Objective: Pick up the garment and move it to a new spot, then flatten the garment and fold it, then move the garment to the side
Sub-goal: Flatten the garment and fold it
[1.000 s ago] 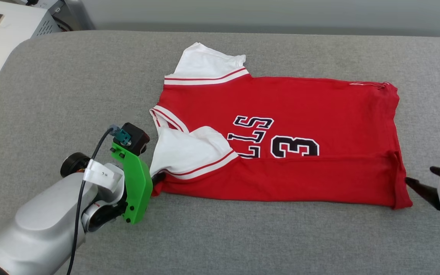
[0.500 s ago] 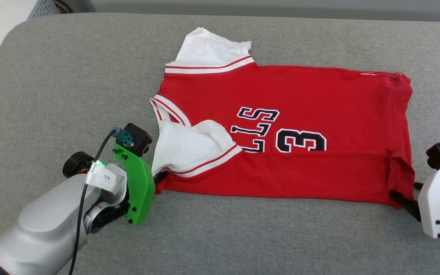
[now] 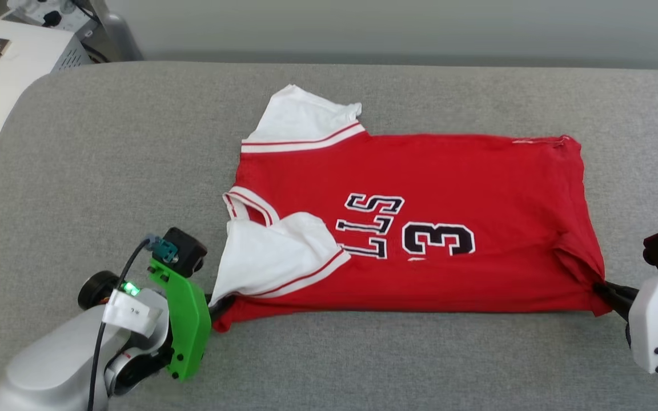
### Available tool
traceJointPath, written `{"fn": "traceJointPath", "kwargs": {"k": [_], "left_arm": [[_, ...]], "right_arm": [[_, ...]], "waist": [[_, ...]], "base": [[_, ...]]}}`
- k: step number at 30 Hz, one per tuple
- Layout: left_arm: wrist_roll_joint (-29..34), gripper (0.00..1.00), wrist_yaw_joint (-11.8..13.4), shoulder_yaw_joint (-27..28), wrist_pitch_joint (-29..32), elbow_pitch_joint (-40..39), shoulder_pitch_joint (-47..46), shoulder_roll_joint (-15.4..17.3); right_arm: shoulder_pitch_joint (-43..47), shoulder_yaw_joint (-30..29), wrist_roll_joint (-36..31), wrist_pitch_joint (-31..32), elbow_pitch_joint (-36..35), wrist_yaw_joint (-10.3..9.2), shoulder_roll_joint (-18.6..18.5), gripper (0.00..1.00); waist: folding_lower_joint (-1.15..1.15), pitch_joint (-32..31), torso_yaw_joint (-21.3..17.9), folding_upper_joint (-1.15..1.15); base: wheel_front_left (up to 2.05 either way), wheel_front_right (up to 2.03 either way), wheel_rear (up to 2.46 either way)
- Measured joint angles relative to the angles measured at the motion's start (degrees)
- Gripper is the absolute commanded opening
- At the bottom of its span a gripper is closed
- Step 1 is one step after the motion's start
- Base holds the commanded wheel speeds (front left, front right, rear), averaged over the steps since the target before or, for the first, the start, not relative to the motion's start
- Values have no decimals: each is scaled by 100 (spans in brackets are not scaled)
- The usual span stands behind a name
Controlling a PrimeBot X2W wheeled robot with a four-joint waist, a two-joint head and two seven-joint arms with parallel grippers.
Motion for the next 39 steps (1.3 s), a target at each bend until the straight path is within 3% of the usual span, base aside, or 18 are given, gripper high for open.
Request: {"fn": "traceJointPath", "kwargs": {"k": [5, 13, 20, 28, 29, 30, 31, 32, 39], "left_arm": [[-29, 0, 168, -35, -44, -515, 376, 350], [-149, 0, 671, -178, 80, -1508, 957, 738], [-236, 0, 865, -214, 100, -1543, 1105, 716], [-327, 0, 815, -224, 16, -862, 1110, 430], [-327, 34, 804, -225, -12, -810, 1111, 405], [-328, 75, 804, -224, -54, -777, 1113, 388], [-322, 100, 805, -225, -111, -746, 1119, 377], [-301, 100, 809, -224, -164, -735, 1119, 378], [37, 100, 1033, -99, -468, -1247, 1102, 705]], "right_arm": [[524, -283, 21, -43, -402, 1, -171, 0], [1736, -1162, 19, 311, -1169, 1, -208, 0], [2051, -1551, -125, 552, -1254, 1, 127, 0], [1784, -1292, -322, 605, -584, 3, 480, 0], [1757, -1273, -332, 535, -520, 5, 506, 0], [1750, -1271, -332, 463, -472, 5, 537, 15], [1750, -1251, -333, 375, -430, 4, 564, 48], [1752, -1236, -358, 271, -410, 4, 564, 100], [1760, -1656, -735, -783, -643, -1, 645, 100]], "waist": [[0, -253, -40, 0], [0, -441, -27, 0], [0, -238, -43, 0], [0, -4, -74, 0], [0, -16, -71, 0], [0, -32, -67, 0], [0, -60, -60, 0], [0, -93, -48, 0], [0, -371, 66, 0]], "base": [[0, 0, 0], [0, 0, 0], [0, 0, 0], [0, 0, 0], [0, 0, 0], [0, 0, 0], [0, 0, 0], [0, 0, 0], [0, 0, 0]]}}
